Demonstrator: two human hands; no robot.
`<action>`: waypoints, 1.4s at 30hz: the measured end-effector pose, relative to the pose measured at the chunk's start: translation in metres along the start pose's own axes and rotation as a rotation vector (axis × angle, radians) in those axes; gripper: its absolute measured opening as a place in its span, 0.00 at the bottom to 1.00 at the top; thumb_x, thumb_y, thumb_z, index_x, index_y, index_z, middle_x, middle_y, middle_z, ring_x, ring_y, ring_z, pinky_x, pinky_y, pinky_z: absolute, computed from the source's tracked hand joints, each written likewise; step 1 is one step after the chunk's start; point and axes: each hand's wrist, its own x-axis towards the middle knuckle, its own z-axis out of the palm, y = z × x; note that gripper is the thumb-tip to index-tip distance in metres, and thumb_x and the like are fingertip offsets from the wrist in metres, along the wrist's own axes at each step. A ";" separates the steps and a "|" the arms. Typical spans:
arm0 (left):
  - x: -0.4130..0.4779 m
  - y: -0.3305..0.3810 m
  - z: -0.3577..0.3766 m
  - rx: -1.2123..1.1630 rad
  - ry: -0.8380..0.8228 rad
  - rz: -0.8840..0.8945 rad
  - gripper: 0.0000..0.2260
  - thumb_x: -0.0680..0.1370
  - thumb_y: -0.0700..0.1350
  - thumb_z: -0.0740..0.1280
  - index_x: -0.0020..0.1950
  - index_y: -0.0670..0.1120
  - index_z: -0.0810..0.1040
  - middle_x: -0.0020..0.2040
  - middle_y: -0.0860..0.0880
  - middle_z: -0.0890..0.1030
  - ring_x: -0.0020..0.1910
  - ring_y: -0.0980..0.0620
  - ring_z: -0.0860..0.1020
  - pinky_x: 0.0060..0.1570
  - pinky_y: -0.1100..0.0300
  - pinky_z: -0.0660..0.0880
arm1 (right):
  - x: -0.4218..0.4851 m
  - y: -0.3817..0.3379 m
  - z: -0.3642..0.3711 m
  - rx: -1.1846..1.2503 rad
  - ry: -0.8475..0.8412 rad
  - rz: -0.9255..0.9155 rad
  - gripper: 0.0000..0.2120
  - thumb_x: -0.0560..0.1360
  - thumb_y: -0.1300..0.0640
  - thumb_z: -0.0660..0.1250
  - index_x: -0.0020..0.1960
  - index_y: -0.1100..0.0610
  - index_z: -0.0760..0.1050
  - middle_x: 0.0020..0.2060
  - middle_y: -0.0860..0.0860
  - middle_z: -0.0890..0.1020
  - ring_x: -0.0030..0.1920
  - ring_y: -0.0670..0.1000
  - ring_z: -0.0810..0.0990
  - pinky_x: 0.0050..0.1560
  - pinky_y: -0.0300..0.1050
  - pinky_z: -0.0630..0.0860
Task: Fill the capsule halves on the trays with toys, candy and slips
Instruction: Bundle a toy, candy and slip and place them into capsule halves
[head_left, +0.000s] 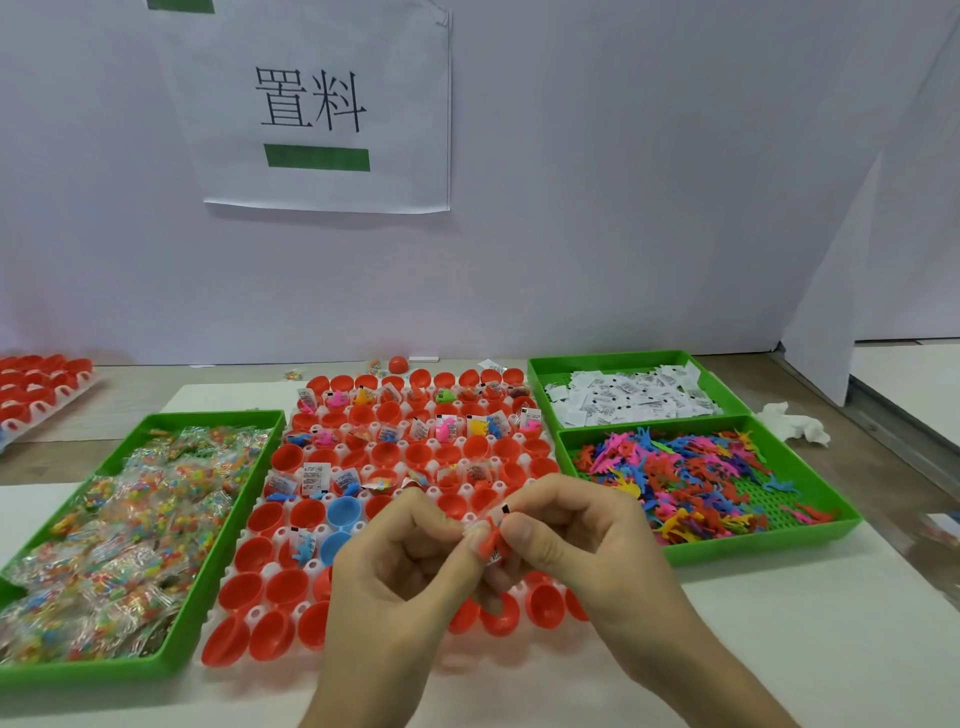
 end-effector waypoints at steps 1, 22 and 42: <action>0.000 0.000 0.000 -0.006 -0.004 -0.011 0.13 0.68 0.50 0.75 0.35 0.44 0.76 0.29 0.39 0.82 0.26 0.44 0.80 0.28 0.59 0.78 | 0.000 0.000 0.000 0.004 0.004 -0.006 0.07 0.70 0.52 0.76 0.44 0.55 0.85 0.34 0.55 0.85 0.35 0.50 0.84 0.39 0.39 0.79; -0.001 -0.001 0.003 0.027 -0.017 -0.017 0.04 0.69 0.40 0.73 0.42 0.48 0.85 0.35 0.40 0.85 0.34 0.43 0.85 0.36 0.61 0.81 | 0.007 -0.009 -0.019 -0.136 -0.005 -0.078 0.07 0.66 0.58 0.78 0.45 0.53 0.87 0.41 0.54 0.87 0.43 0.51 0.87 0.44 0.38 0.81; 0.002 0.000 -0.004 0.033 0.060 -0.013 0.04 0.71 0.41 0.69 0.41 0.49 0.83 0.31 0.41 0.82 0.30 0.47 0.81 0.34 0.60 0.78 | 0.099 0.028 -0.052 -1.260 -0.006 -0.032 0.03 0.72 0.45 0.75 0.42 0.41 0.83 0.35 0.34 0.79 0.41 0.36 0.75 0.68 0.55 0.67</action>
